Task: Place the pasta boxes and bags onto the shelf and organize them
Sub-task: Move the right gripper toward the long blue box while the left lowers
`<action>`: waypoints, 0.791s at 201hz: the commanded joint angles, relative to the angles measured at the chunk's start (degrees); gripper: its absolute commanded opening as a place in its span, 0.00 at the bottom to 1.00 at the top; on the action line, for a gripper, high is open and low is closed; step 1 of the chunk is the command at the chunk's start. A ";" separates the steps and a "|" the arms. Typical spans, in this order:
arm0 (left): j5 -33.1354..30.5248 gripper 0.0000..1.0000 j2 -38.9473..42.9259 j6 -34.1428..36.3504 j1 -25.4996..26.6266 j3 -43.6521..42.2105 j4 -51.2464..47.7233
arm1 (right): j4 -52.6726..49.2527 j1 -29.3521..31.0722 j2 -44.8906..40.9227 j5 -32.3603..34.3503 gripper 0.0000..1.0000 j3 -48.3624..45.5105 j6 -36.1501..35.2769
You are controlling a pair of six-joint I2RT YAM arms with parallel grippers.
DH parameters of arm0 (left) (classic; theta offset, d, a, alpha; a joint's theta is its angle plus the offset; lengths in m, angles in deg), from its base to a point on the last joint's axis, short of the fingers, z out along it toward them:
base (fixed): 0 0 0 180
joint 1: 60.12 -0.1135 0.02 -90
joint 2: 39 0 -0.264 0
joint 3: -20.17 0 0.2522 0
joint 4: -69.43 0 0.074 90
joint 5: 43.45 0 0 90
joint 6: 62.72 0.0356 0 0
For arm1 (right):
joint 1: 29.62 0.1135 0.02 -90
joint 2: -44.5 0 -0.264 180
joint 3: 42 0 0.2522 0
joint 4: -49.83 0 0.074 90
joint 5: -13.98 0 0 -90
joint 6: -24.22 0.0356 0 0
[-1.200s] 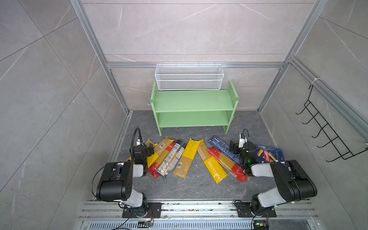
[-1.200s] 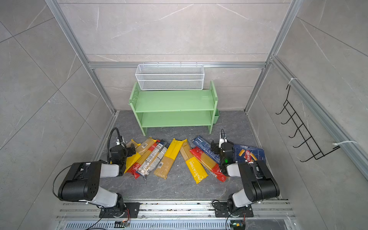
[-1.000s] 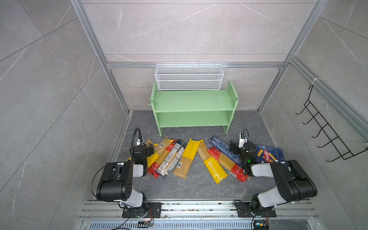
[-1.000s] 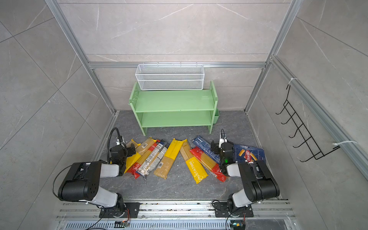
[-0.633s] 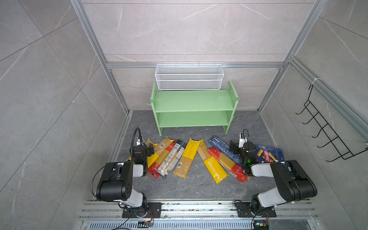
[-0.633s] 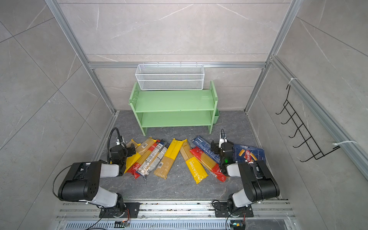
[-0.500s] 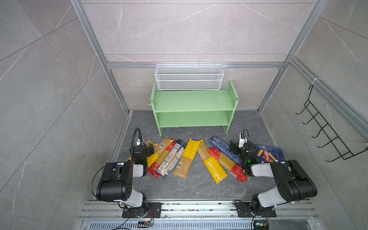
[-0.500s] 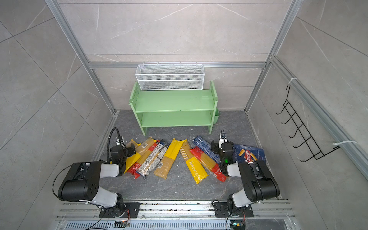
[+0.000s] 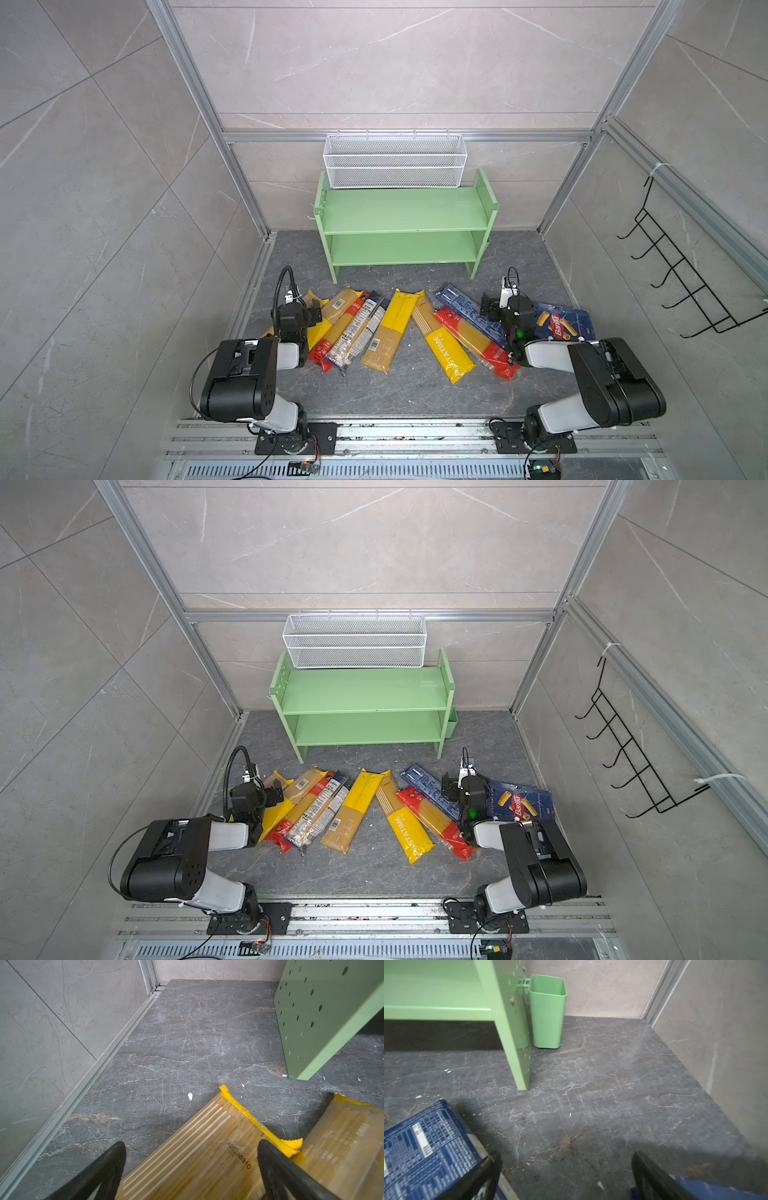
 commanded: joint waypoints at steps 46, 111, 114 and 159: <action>-15.03 1.00 6.38 6.72 11.55 10.50 -15.15 | -40.73 6.51 -11.12 12.55 1.00 17.25 11.66; -18.02 1.00 9.70 1.26 29.92 26.36 -40.01 | -70.91 16.09 -7.92 11.90 0.94 33.31 15.70; -17.79 1.00 10.11 0.41 30.72 26.71 -41.08 | -71.83 16.09 -7.73 10.85 0.92 33.68 15.75; -15.94 1.00 17.87 -11.22 40.40 24.65 -47.26 | -83.33 17.52 -10.54 0.85 0.87 33.64 22.67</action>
